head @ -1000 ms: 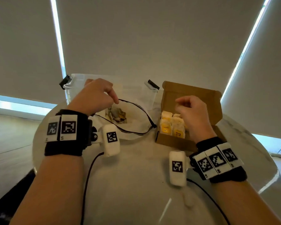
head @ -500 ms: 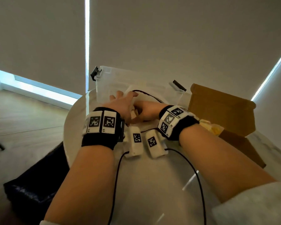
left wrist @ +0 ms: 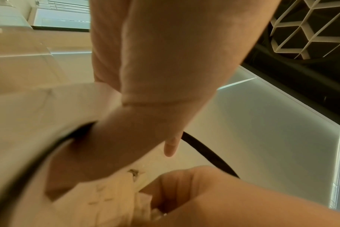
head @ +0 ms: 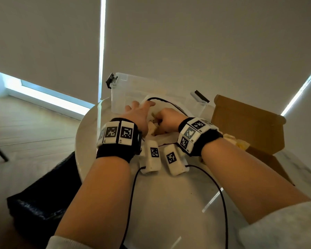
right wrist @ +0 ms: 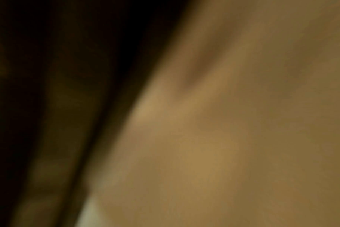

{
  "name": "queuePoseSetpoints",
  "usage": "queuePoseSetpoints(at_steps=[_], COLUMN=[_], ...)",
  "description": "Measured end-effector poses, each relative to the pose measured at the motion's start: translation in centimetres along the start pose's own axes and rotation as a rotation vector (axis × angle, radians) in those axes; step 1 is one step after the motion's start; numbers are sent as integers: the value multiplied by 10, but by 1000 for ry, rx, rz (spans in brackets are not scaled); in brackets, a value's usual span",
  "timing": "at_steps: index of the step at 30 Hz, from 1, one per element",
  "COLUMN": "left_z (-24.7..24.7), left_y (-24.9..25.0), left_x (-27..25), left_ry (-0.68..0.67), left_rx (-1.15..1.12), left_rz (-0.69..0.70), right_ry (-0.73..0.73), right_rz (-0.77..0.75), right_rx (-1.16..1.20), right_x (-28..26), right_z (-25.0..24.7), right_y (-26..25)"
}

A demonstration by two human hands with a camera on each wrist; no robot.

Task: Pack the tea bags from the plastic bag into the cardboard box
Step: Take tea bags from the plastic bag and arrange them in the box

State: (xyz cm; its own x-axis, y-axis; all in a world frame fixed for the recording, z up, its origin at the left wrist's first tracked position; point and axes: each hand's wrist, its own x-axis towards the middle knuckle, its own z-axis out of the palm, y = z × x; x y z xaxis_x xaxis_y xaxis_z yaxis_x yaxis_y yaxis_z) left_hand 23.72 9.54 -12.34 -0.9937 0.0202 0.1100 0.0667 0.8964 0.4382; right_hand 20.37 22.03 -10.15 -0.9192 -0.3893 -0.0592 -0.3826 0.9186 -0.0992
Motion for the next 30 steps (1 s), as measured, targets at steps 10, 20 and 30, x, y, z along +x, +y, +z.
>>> queuePoseSetpoints(at_steps=[10, 20, 30], left_z=[1, 0, -11], left_y=[3, 10, 39], left_x=[0, 3, -2], left_ry=[-4, 13, 399], left_rx=[26, -31, -767], left_rz=[-10, 42, 308], right_ry=[346, 581, 678], right_rz=[-91, 46, -58], right_rx=[257, 1192, 1592], right_x=[-36, -78, -95], right_z=[-30, -54, -74], right_y=[8, 41, 52])
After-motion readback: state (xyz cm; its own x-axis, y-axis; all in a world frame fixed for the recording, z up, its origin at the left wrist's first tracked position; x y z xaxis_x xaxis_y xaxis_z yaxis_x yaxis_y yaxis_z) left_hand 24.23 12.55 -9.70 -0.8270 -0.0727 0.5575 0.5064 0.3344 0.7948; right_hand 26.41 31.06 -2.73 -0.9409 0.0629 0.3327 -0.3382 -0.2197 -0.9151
